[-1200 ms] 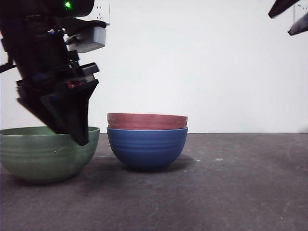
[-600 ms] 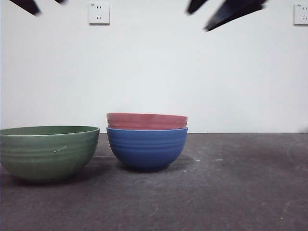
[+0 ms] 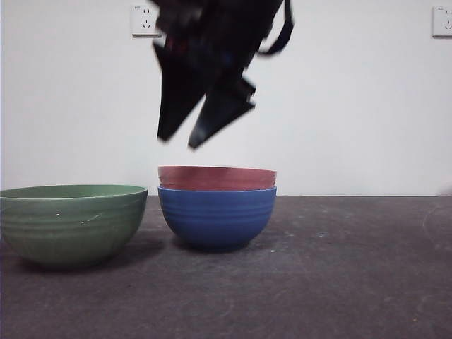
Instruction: Pick up the green bowl on the top,put the green bowl on the left,pick up the red bowl in the middle,put the red bowl on the right
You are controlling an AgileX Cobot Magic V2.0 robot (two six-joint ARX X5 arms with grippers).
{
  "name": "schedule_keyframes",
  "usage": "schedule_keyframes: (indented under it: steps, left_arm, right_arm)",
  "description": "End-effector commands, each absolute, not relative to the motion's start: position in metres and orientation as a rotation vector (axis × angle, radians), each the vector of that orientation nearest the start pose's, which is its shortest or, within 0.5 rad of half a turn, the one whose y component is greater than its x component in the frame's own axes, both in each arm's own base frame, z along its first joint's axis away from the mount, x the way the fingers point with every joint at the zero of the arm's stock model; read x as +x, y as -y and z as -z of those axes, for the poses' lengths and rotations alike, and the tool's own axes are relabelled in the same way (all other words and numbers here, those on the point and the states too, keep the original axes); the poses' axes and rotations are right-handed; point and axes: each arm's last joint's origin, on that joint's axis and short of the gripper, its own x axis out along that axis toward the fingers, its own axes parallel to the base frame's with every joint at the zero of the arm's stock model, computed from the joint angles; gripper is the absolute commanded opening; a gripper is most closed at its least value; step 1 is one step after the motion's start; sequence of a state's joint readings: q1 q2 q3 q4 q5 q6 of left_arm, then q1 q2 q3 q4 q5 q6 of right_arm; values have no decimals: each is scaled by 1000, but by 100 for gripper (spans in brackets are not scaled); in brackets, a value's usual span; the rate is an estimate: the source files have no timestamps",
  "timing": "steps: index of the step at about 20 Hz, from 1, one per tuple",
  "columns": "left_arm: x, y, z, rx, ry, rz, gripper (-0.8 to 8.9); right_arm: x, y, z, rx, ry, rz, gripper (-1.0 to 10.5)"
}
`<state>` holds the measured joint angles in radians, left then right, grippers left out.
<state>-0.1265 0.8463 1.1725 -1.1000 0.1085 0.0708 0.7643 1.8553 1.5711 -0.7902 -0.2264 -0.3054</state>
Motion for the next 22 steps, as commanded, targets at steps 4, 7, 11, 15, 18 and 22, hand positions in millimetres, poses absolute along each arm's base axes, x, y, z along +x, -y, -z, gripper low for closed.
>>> schedule_keyframes:
  steps: [4, 7, 11, 15, 18, 22]
  left_arm:
    - [126, 19, -368, 83, -770, 256, 346]
    - [127, 19, -368, 85, -764, 253, 346]
    - [128, 19, -369, 85, -757, 252, 346]
    - [128, 19, -370, 85, -748, 252, 346]
    - [129, 19, -370, 84, -748, 252, 345]
    - [129, 19, -370, 84, -747, 253, 345]
  right_arm:
    - [291, -286, -233, -581, -958, -1040, 185]
    - [293, -287, -226, -587, -974, -1040, 180]
    - [293, -287, -226, -594, -974, -1043, -12]
    - [292, -286, -231, -595, -960, -1045, -12]
    - [289, -283, -243, -588, -927, -1045, -12]
    - [282, -276, -268, -579, -858, -1035, -12]
